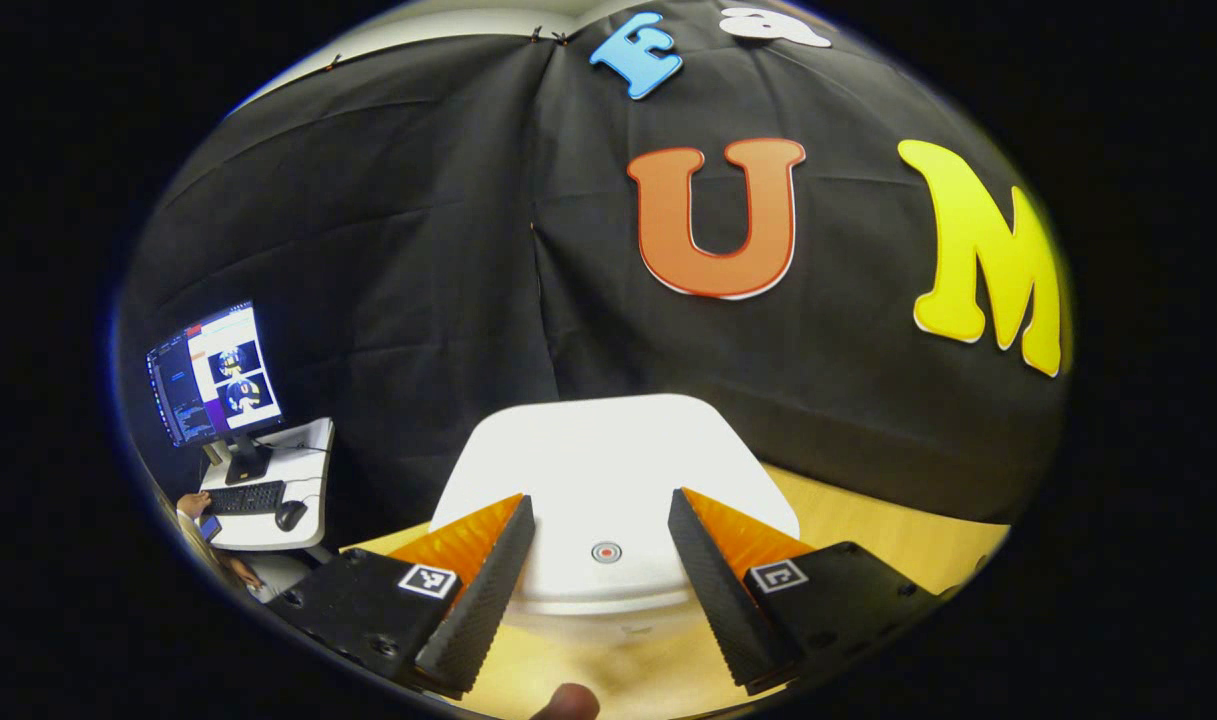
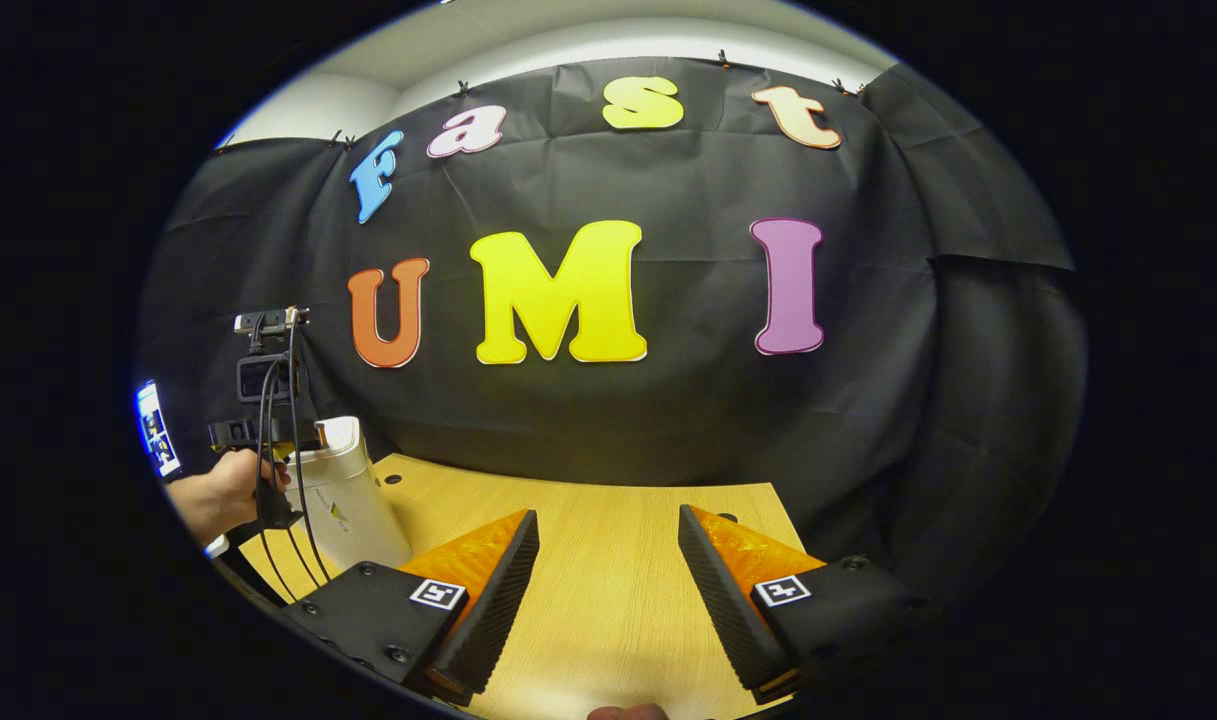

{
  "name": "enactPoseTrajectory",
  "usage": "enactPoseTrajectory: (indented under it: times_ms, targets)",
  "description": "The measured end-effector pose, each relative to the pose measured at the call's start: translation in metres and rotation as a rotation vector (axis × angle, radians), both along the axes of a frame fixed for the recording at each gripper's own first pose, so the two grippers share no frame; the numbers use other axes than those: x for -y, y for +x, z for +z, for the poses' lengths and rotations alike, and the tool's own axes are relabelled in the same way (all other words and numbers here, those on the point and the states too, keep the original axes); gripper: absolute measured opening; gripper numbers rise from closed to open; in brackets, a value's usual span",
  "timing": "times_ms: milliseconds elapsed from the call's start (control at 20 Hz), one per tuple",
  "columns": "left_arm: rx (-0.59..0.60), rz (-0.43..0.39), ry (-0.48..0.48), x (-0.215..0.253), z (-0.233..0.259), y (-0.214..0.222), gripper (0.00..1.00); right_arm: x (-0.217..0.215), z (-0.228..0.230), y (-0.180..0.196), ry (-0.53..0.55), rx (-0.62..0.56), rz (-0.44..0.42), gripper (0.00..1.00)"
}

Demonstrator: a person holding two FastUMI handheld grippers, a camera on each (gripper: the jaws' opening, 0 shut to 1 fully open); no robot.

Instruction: Press the lid of the desktop garbage bin to open it, pick up the crumpled paper on the desktop and throw it into the bin, then pick up the pop can on the desktop and drop it into the bin, and finally close the garbage bin lid.

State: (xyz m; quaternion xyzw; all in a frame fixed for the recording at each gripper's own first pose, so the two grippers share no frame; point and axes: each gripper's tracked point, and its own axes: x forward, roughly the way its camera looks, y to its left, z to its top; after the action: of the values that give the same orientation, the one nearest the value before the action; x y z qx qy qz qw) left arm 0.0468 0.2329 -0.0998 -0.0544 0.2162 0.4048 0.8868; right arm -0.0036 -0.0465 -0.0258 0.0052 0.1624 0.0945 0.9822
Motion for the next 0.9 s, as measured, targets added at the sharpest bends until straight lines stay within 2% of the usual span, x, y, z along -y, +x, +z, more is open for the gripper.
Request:
enactPoseTrajectory:
  times_ms: [200, 300, 650, 700, 750, 800, 850, 900]
  targets:
    - [0.068, 0.003, -0.022, 0.002, -0.01, -0.004, 0.9, -0.008, -0.009, 0.0, 0.009, -0.019, 0.005, 0.89]
    - [0.059, -0.025, -0.008, 0.003, -0.011, -0.003, 0.89, -0.014, -0.013, -0.002, 0.012, -0.029, 0.012, 0.89]
    - [0.143, -0.083, 0.045, 0.004, -0.004, -0.004, 0.87, -0.023, -0.015, -0.001, -0.015, -0.022, 0.028, 0.89]
    - [0.146, -0.1, 0.057, 0.005, -0.002, -0.003, 0.93, -0.021, -0.011, 0.001, -0.008, -0.01, 0.015, 0.89]
    - [0.152, -0.112, 0.051, 0.006, -0.002, -0.003, 0.86, -0.021, -0.008, 0.003, 0.005, 0.002, 0.0, 0.89]
    - [0.162, -0.129, 0.046, 0.007, -0.001, -0.003, 0.93, -0.021, -0.004, 0.005, 0.008, 0.016, -0.012, 0.89]
    - [0.172, -0.153, 0.039, 0.01, 0.003, -0.002, 0.86, -0.02, -0.001, 0.006, 0.005, 0.031, -0.023, 0.89]
    - [0.184, -0.18, 0.031, 0.015, 0.007, -0.001, 0.86, -0.021, 0.004, 0.007, 0.004, 0.047, -0.029, 0.89]
